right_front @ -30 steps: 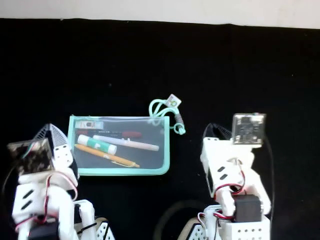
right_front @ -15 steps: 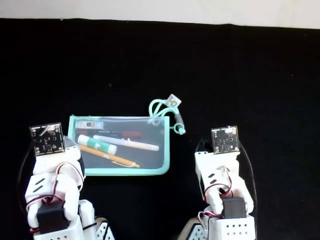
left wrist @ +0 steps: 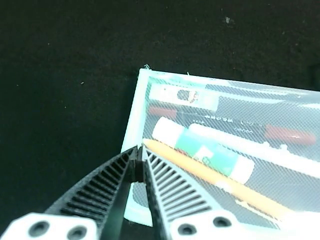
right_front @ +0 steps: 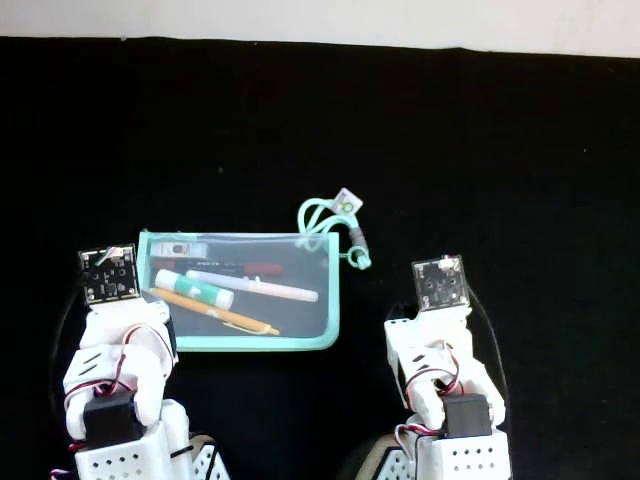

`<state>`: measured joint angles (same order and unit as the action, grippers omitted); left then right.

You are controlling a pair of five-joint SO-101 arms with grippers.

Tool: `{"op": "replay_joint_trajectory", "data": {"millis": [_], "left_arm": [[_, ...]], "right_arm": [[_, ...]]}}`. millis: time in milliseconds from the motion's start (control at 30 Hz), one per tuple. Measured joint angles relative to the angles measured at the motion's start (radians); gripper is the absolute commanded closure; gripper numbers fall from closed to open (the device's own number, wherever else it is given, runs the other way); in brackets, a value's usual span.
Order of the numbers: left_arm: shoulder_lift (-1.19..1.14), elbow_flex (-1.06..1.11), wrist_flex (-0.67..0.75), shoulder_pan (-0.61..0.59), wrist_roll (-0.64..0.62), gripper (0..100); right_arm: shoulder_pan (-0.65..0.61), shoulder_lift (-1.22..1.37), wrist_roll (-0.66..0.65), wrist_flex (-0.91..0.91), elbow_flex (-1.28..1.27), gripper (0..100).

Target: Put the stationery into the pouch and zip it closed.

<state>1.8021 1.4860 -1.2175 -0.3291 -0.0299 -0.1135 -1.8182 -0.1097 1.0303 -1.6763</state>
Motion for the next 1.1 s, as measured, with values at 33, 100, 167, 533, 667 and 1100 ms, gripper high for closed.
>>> {"op": "replay_joint_trajectory", "data": {"millis": [33,100,167,533,667,1100], "left_arm": [[0.000,0.002,0.000,0.000,0.000,99],[0.000,0.002,-0.005,0.000,0.000,99],[0.000,0.002,-0.054,0.000,0.000,99],[0.000,0.002,-0.219,-0.141,0.000,99],[0.000,0.002,-0.221,-0.229,0.000,99],[0.000,0.181,-0.144,-0.245,-0.003,99]], "right_arm": [[0.000,0.000,0.000,0.012,0.000,97.1],[0.000,0.000,0.000,0.057,0.000,97.1],[0.000,0.000,0.000,0.101,0.000,97.1],[-0.003,0.000,0.000,0.218,0.000,97.1],[-0.003,0.000,0.000,0.221,0.000,97.1],[-0.061,0.000,0.068,0.221,0.000,97.1]]}}
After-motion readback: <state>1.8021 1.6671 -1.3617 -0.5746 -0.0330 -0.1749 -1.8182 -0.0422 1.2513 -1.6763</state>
